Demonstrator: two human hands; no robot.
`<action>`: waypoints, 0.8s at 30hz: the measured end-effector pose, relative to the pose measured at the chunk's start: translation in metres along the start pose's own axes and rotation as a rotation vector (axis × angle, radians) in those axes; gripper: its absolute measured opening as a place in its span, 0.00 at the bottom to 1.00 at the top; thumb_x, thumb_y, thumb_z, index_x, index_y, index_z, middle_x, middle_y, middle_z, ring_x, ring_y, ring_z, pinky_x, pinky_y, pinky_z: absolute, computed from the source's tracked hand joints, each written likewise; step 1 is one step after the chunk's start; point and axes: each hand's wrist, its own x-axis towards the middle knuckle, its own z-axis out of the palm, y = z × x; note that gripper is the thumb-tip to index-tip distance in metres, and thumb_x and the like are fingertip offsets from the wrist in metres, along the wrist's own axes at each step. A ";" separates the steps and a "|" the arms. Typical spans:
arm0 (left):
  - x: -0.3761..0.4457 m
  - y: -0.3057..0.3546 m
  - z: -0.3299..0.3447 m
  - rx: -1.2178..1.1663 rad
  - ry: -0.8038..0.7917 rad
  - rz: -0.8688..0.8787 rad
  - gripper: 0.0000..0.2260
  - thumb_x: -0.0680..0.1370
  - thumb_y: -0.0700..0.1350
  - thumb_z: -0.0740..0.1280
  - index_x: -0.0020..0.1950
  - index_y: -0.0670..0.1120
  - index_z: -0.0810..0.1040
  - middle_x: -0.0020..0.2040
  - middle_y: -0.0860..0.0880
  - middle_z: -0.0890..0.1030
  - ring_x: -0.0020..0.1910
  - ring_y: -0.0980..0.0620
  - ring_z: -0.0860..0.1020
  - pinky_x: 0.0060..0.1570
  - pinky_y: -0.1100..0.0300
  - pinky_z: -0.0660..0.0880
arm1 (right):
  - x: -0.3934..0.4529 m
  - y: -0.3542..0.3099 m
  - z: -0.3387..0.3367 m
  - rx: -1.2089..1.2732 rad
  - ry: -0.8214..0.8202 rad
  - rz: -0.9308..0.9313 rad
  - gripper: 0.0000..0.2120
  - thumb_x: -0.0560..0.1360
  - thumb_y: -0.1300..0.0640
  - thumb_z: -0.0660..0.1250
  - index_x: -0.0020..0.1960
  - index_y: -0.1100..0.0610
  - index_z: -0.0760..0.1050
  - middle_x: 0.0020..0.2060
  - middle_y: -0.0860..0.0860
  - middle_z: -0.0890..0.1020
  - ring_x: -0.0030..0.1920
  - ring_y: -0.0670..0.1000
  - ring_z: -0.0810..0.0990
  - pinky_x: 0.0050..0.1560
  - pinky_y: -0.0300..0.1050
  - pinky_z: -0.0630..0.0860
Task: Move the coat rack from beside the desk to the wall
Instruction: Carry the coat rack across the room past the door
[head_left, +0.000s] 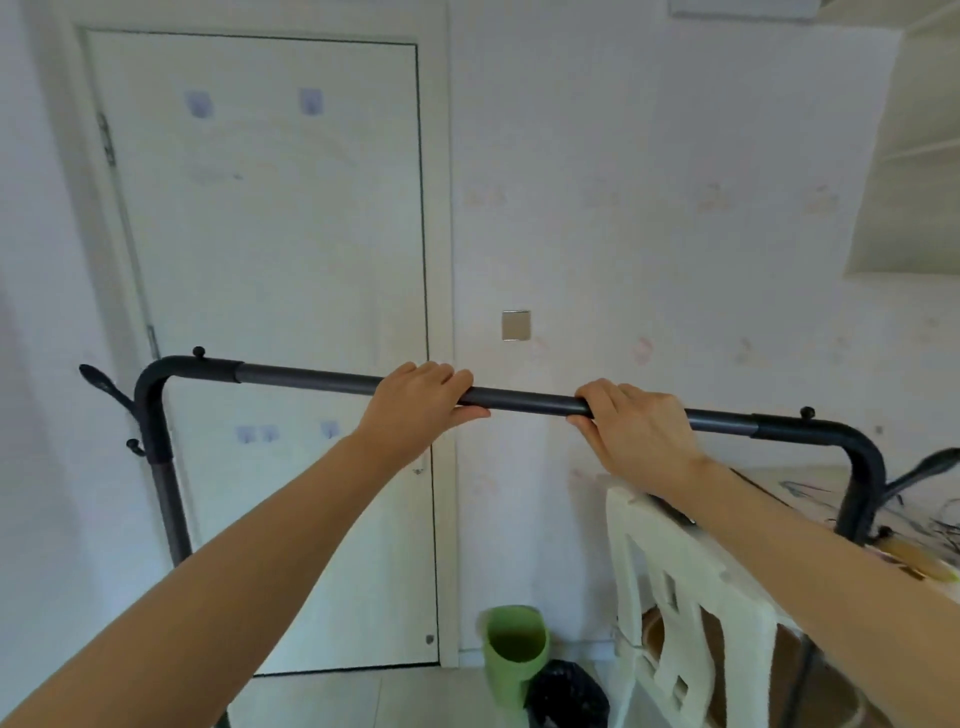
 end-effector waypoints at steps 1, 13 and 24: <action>-0.007 -0.011 -0.002 0.010 -0.026 -0.011 0.20 0.75 0.60 0.59 0.38 0.43 0.74 0.28 0.47 0.73 0.25 0.50 0.66 0.29 0.59 0.63 | 0.009 -0.010 0.006 0.023 0.012 -0.008 0.18 0.79 0.47 0.53 0.45 0.58 0.75 0.30 0.50 0.76 0.24 0.52 0.73 0.20 0.40 0.61; -0.117 -0.168 -0.024 0.232 -0.167 -0.157 0.20 0.76 0.60 0.60 0.37 0.44 0.72 0.26 0.48 0.71 0.25 0.51 0.62 0.28 0.59 0.60 | 0.134 -0.171 0.072 0.275 0.077 -0.123 0.13 0.76 0.48 0.62 0.46 0.59 0.76 0.28 0.50 0.77 0.21 0.51 0.72 0.19 0.39 0.61; -0.203 -0.261 -0.055 0.371 -0.294 -0.326 0.21 0.76 0.59 0.59 0.37 0.43 0.73 0.27 0.47 0.72 0.24 0.50 0.64 0.27 0.58 0.65 | 0.223 -0.298 0.134 0.645 0.224 -0.275 0.17 0.78 0.47 0.57 0.48 0.59 0.76 0.31 0.50 0.78 0.24 0.50 0.72 0.20 0.45 0.70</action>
